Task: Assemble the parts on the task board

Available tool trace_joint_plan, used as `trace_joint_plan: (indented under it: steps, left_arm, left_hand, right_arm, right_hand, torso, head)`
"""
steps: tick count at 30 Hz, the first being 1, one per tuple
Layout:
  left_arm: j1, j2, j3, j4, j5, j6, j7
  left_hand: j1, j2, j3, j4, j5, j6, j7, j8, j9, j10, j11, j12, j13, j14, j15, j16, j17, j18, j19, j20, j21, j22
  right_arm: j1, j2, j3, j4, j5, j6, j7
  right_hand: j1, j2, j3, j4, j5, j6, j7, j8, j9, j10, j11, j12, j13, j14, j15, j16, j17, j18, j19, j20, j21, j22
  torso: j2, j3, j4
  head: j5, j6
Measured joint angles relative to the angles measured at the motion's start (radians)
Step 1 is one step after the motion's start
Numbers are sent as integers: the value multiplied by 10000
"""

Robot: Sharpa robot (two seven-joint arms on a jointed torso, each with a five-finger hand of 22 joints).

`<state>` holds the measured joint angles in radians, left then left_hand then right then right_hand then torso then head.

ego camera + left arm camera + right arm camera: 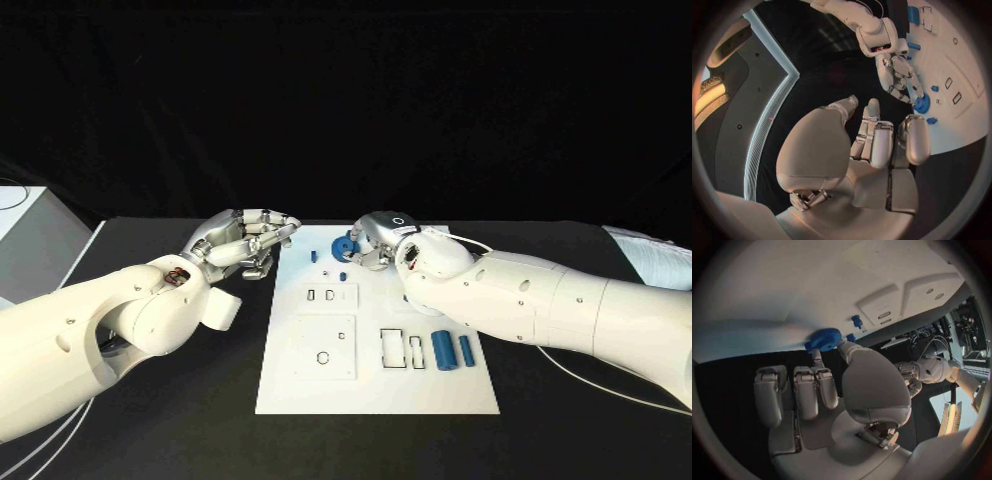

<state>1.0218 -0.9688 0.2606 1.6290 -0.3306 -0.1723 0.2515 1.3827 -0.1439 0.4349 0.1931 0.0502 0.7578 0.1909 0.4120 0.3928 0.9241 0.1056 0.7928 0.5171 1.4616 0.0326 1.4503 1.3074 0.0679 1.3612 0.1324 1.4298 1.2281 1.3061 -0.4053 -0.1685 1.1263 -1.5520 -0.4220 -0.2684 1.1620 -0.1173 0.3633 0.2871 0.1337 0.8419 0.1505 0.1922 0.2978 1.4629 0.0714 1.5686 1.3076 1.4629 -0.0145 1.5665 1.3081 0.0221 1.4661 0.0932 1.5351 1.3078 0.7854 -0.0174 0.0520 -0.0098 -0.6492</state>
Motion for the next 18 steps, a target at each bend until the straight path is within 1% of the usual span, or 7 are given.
trace_joint_plan:
  steps: [6, 17, 18]
  left_arm:
    - [0, -21, 0, 0, -13, -2, -4]
    - [0, -47, 0, -1, -37, -5, -9]
    - [0, -49, 0, -5, -38, -5, -9]
  left_hand:
    - [0, 0, 0, 0, 0, 0, 0, 0, 0, 0, 0, 0, 0, 0, 0, 0, 0, 0, 0, 0, 0, 0]
    - [0, 0, 0, 0, 0, 0, 0, 0, -1, 0, 0, 0, 1, 0, 0, 0, 0, 0, 0, 0, 0, 1]
    - [0, 0, 0, 0, 0, 0, 0, 0, -1, 0, 0, 0, 1, 0, 0, 0, 0, 0, 0, 0, 0, 1]
  right_arm:
    - [0, -87, 1, 109, 65, 51, 43]
    - [-12, -403, -8, 441, 109, 37, 73]
    - [-15, -440, -13, 475, 109, 37, 66]
  right_hand:
    - [0, 0, 0, 0, 0, -1, 0, -13, 9, 0, 0, 0, -1, 0, 0, 0, -1, 0, 0, 0, 0, -1]
    - [-2, 2, 26, 26, 0, -2, 0, -14, 10, 0, 0, 0, -2, 1, 0, 0, -2, 0, 0, 0, 0, -2]
    - [-29, 29, 26, 26, 0, 3, 3, -2, 40, 0, 0, 0, -2, 1, 0, 0, -2, 0, 0, 1, 0, -2]
  torso:
    - [-1, 5, -5]
    - [0, 6, -12]
    - [1, 6, -14]
  head:
    - [17, 21]
    - [58, 4]
    - [62, 4]
